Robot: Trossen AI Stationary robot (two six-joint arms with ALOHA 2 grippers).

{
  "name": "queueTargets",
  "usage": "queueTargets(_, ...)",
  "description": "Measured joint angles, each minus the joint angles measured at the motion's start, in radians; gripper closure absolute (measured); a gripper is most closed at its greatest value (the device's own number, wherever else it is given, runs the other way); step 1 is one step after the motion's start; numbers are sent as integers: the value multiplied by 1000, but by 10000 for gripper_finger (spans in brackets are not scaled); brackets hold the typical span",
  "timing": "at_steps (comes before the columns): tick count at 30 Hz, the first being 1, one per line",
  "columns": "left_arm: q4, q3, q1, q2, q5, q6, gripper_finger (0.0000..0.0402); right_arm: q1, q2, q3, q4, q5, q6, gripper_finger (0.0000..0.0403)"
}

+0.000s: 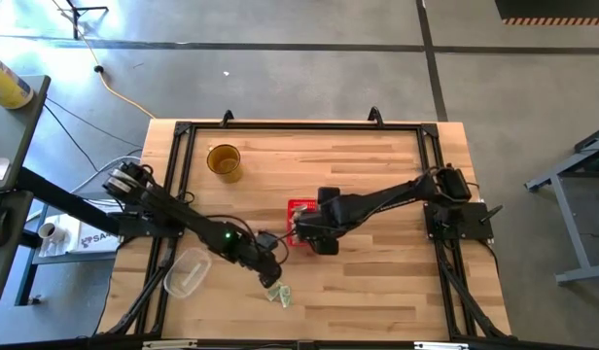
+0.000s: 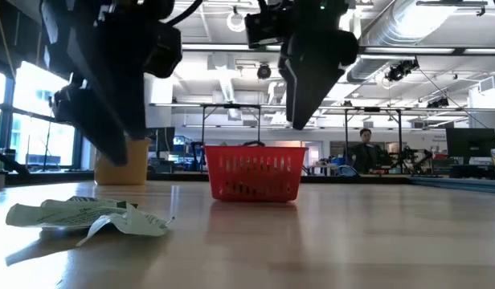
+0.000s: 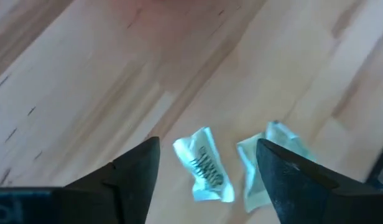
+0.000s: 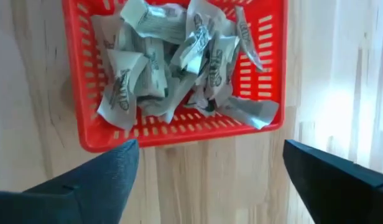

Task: Pick and place Stevia / Truvia into bins
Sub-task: Put the white stevia packet into the red basket

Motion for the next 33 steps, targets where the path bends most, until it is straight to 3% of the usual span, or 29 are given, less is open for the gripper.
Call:
queueTargets(6, -8, -1, -16, 86, 56, -41, 109, 44, -2, 0, -49, 130, 87, 17)
queueTargets(10, -8, 2, -22, 105, 55, -55, 132, 67, -7, 0, -151, 205, 234, 33)
queueTargets(13, -21, 2, -23, 107, 40, -47, 167, 86, -7, 0, -246, 272, 379, 44)
queueTargets(17, -27, 2, -23, 109, 1, 41, 244, 120, -7, 0, -376, 327, 584, 56)
queueTargets(23, -25, 0, -7, 111, -70, 255, 376, 176, -7, 0, -491, 307, 843, 69)
queueTargets(27, -40, 4, 47, 107, -110, 355, 368, 215, -7, 0, -506, 255, 967, 75)
queueTargets(30, -160, 56, 107, 80, -107, 439, 359, 256, -7, 0, -507, 233, 1061, 78)
queueTargets(33, -323, 134, 134, 18, -125, 553, 380, 308, -7, 0, -507, 201, 1147, 81)
